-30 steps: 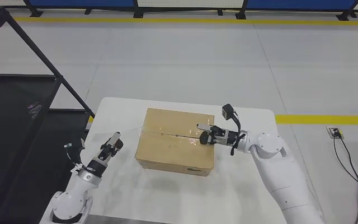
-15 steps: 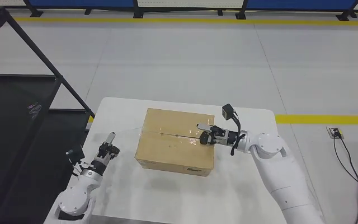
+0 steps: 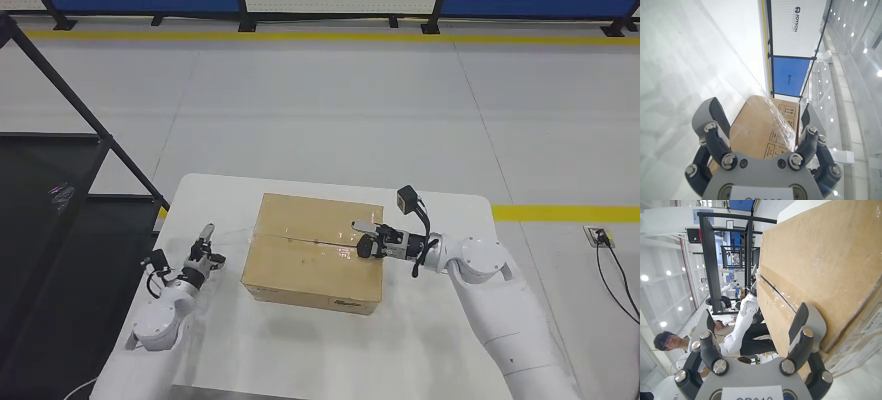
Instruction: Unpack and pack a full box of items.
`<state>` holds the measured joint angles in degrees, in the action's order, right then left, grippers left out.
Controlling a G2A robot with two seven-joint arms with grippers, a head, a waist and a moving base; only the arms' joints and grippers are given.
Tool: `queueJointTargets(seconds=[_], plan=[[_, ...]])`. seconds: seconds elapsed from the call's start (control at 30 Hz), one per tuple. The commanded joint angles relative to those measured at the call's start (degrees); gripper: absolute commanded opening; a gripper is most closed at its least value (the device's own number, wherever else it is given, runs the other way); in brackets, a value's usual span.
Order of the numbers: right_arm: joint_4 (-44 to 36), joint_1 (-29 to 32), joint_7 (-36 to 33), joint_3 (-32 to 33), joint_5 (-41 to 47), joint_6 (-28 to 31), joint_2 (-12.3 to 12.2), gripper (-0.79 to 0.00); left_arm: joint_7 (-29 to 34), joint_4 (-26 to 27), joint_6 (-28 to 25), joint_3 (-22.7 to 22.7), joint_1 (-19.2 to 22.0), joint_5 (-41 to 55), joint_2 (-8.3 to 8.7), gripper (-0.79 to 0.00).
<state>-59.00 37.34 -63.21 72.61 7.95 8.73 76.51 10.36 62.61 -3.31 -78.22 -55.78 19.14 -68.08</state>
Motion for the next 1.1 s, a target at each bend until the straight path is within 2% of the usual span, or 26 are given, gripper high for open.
queueJointTargets(seconds=[0.0,0.3,0.53,0.8,1.07], plan=[[0.0,0.0,0.0,0.0,0.0,0.0,0.0,0.0,-0.75,-3.39,-0.17,1.17,2.64,1.21,-0.6,0.0],[0.0,0.0,0.0,0.0,0.0,0.0,0.0,0.0,-3.37,-14.26,-4.85,3.48,10.06,6.88,-2.95,0.0],[0.0,0.0,0.0,0.0,0.0,0.0,0.0,0.0,-1.84,-16.82,-11.66,1.29,12.19,8.99,-3.14,0.0],[0.0,0.0,0.0,0.0,0.0,0.0,0.0,0.0,-1.24,-12.31,-16.26,-2.49,11.03,6.29,-2.1,0.0],[0.0,0.0,0.0,0.0,0.0,0.0,0.0,0.0,-2.63,-2.03,-15.95,-5.15,7.08,1.3,-1.23,0.0]])
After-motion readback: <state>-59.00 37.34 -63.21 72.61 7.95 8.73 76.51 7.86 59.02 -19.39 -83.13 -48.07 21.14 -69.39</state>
